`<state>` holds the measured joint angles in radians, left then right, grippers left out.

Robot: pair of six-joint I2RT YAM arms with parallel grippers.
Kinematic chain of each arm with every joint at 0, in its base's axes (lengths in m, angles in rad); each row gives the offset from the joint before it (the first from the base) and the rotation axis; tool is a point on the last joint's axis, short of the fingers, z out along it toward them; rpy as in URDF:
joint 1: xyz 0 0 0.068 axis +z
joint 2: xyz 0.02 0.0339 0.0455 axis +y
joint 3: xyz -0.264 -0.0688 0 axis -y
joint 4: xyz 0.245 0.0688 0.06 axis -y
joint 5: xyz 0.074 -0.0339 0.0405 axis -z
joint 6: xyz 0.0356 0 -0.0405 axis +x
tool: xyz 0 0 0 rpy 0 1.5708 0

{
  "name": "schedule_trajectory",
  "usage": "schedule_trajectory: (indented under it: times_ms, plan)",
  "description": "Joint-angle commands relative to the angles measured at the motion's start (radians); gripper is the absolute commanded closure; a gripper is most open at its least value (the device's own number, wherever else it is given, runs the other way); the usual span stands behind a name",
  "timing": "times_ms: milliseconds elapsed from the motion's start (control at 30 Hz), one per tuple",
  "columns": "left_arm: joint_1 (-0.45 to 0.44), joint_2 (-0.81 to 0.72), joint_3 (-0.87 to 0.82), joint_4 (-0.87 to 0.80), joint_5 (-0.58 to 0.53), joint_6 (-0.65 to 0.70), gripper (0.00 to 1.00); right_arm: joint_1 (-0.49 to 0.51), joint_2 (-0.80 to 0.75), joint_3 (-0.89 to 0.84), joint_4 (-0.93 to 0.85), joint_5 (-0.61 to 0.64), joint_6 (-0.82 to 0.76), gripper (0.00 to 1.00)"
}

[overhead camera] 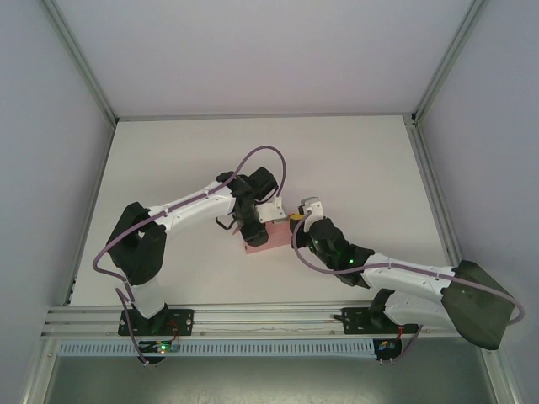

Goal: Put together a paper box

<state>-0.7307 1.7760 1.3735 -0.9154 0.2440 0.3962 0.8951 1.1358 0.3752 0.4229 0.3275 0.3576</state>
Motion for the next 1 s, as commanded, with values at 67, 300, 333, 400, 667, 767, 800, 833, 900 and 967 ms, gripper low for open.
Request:
schedule_trajectory:
  times_ms: [67, 300, 333, 400, 667, 767, 800, 833, 900, 967]
  plan:
    - [0.011, -0.018, 0.061, 0.116, -0.066, -0.055, 0.41, 0.039, 0.031, -0.037, -0.033, 0.008, -0.06, 1.0]
    - [0.01, -0.111, 0.059, 0.089, -0.107, -0.125, 0.0, 0.07, 0.034, -0.025, -0.032, 0.078, -0.07, 1.0]
    - [0.01, -0.126, 0.056, 0.073, -0.129, -0.151, 0.0, 0.078, 0.036, -0.02, -0.039, 0.091, -0.072, 1.0]
    - [0.008, -0.167, 0.038, 0.031, -0.183, -0.221, 0.0, 0.085, 0.041, -0.012, -0.055, 0.103, -0.071, 1.0]
    - [-0.024, -0.389, -0.15, -0.082, -0.323, -0.546, 0.15, 0.116, 0.055, 0.045, -0.141, 0.177, -0.082, 1.0]
    - [-0.041, -0.432, -0.219, -0.06, -0.312, -0.607, 0.29, 0.119, 0.05, 0.048, -0.142, 0.179, -0.07, 1.0]
    - [-0.042, -0.431, -0.229, -0.044, -0.295, -0.612, 0.36, 0.118, 0.051, 0.049, -0.146, 0.175, -0.07, 1.0]
    - [-0.043, -0.426, -0.236, -0.028, -0.284, -0.622, 0.39, 0.118, 0.051, 0.051, -0.15, 0.173, -0.069, 1.0]
    - [-0.044, -0.406, -0.231, -0.004, -0.259, -0.632, 0.47, 0.118, 0.056, 0.056, -0.153, 0.164, -0.07, 1.0]
    - [-0.043, -0.387, -0.216, 0.006, -0.249, -0.645, 0.58, 0.119, 0.056, 0.06, -0.16, 0.17, -0.068, 1.0]
